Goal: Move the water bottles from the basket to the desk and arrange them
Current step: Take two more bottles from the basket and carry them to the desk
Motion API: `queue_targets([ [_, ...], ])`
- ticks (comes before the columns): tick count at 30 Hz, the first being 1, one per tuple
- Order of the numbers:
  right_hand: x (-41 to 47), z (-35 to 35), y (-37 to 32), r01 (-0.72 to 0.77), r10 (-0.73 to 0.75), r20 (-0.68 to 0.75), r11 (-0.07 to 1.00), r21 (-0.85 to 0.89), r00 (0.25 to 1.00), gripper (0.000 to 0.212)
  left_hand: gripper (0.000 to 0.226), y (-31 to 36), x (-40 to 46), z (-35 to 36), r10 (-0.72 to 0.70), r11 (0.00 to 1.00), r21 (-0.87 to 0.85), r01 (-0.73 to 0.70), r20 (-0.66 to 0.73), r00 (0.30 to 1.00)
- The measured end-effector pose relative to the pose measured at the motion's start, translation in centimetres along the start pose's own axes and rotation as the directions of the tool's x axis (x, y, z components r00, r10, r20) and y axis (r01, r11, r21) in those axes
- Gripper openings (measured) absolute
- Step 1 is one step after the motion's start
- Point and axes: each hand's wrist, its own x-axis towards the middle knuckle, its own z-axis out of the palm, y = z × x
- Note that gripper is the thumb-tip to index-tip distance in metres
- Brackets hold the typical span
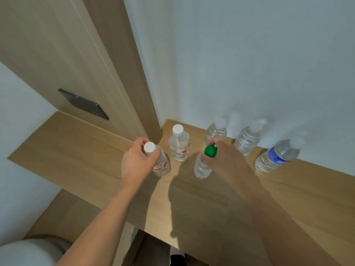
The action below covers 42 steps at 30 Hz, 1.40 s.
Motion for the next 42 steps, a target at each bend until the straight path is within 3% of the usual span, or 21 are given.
queue_targets([
  [6, 0.0, 1.0, -0.2, -0.017, 0.017, -0.047, 1.0, 0.0, 0.999, 0.022, 0.023, 0.2, 0.5, -0.5, 0.019, 0.992, 0.124, -0.033, 0.111, 0.994],
  [10, -1.0, 1.1, -0.1, -0.007, 0.008, -0.102, 1.0, 0.014, 0.995, 0.024, 0.041, 0.9, 0.0, -1.5, 0.023, 0.945, 0.317, -0.076, 0.17, 0.985],
  [13, -2.0, 0.4, 0.4, -0.032, 0.038, -0.07, 0.996, 0.086, 0.997, 0.034, 0.043, 1.6, -1.1, -2.5, 0.248, 0.9, 0.36, -0.247, 0.046, 0.968],
  [16, -3.6, -0.9, 1.0, -0.021, 0.035, -0.093, 0.989, 0.143, 0.995, 0.055, 0.041, 2.9, -1.6, -2.8, 0.508, 0.823, 0.309, -0.477, -0.023, 0.861],
  [23, -10.3, -4.4, 3.8, -0.071, 0.131, -0.338, 0.98, 0.184, 0.932, 0.052, 0.032, 9.1, -3.2, 1.7, 0.798, 0.599, 0.065, -0.798, 0.022, 0.602],
  [32, -21.8, -9.0, 11.9, -0.274, 0.318, -0.519, 0.948, 0.162, 0.793, 0.053, 0.029, 17.5, -12.3, 8.8, 0.931, 0.365, -0.117, -0.924, 0.054, 0.361],
  [38, -34.0, -11.4, 20.1, -0.4, 0.461, -0.589, 0.884, 0.241, 0.664, 0.054, 0.029, 23.5, -25.2, 14.5, 0.975, 0.211, -0.236, -0.949, 0.126, 0.185],
  [42, -43.2, -12.6, 25.9, -0.508, 0.603, -0.591, 0.79, 0.345, 0.536, 0.055, 0.03, 27.0, -35.6, 17.7, 0.982, 0.088, -0.291, -0.953, 0.187, 0.033],
])
